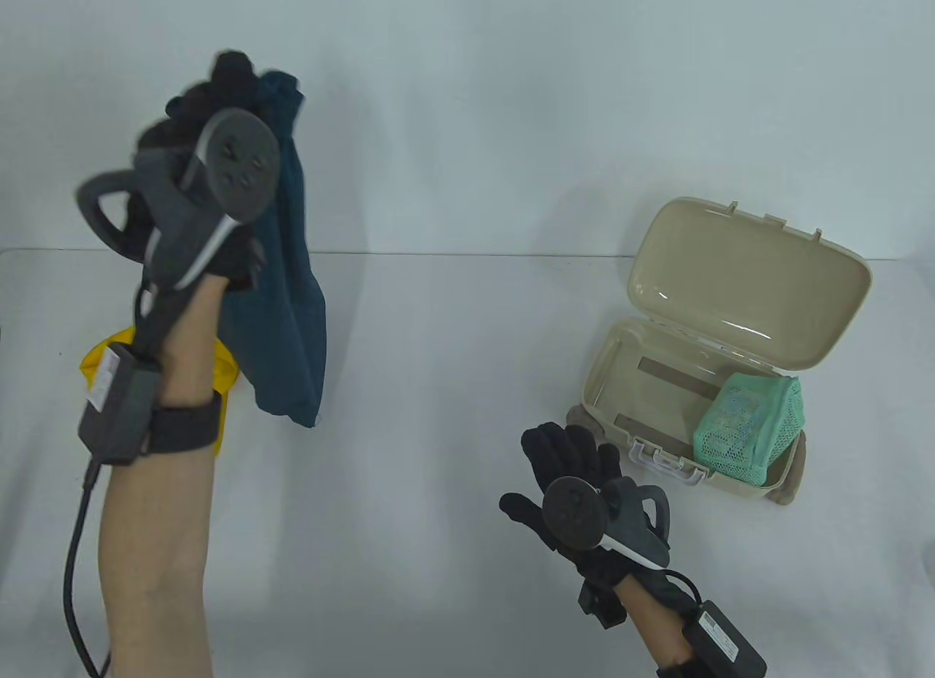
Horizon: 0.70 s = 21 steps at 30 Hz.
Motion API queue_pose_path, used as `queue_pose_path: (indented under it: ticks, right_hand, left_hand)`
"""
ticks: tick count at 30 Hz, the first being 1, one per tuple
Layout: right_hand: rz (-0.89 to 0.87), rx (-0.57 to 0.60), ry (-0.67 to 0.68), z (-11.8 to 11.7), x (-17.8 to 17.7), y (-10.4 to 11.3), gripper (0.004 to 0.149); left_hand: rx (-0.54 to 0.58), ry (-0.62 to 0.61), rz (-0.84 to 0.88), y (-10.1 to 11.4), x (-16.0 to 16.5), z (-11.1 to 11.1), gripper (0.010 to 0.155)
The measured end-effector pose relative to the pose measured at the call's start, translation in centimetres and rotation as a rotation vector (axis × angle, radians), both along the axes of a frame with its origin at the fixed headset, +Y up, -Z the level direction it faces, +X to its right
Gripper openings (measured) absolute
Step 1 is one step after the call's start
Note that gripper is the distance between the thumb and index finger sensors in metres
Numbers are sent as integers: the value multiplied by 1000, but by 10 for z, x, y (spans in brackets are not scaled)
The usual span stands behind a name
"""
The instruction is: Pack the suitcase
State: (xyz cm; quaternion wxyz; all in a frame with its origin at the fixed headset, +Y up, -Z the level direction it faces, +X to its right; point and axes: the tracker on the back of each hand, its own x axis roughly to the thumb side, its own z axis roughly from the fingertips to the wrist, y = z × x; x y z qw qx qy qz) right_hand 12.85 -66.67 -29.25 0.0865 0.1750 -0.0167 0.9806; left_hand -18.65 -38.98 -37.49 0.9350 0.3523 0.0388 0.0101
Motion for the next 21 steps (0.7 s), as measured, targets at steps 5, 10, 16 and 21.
queue_pose_path:
  ticks: [5, 10, 16, 21]
  right_hand:
    - [-11, 36, -78, -4, 11, 4, 87]
    - [-57, 25, -158, -12, 29, 6, 86]
    - [-65, 15, -198, -17, 38, 6, 86]
    - [-59, 14, -173, -15, 33, 8, 86]
  left_hand:
    - [-441, -207, -71, -188, 91, -1, 51]
    - [-870, -460, -132, -314, 143, 15, 60]
    - [-1177, -815, 22, -324, 169, 40, 75]
    - [-1005, -688, -73, -290, 126, 39, 74]
